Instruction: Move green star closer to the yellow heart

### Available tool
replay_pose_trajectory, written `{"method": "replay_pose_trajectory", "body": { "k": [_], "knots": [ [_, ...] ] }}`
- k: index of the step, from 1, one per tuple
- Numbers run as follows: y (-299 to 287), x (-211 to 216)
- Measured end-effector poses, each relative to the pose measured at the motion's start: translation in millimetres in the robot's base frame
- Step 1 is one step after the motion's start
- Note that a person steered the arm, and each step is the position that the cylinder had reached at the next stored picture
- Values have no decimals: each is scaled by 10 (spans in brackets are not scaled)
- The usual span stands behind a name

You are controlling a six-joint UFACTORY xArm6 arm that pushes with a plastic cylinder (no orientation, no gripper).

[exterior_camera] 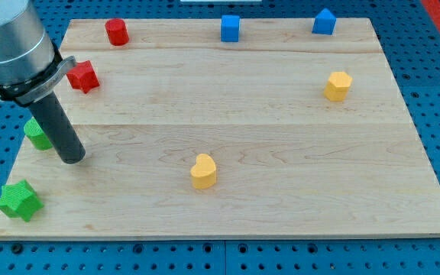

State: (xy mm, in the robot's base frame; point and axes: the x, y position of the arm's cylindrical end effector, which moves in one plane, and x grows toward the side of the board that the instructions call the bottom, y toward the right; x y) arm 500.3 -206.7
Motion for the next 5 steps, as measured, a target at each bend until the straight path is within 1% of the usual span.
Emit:
{"method": "replay_pose_trajectory", "body": {
  "k": [2,3,5],
  "knots": [
    [18,-28],
    [-125,-28],
    [-659,-4]
  ]
}}
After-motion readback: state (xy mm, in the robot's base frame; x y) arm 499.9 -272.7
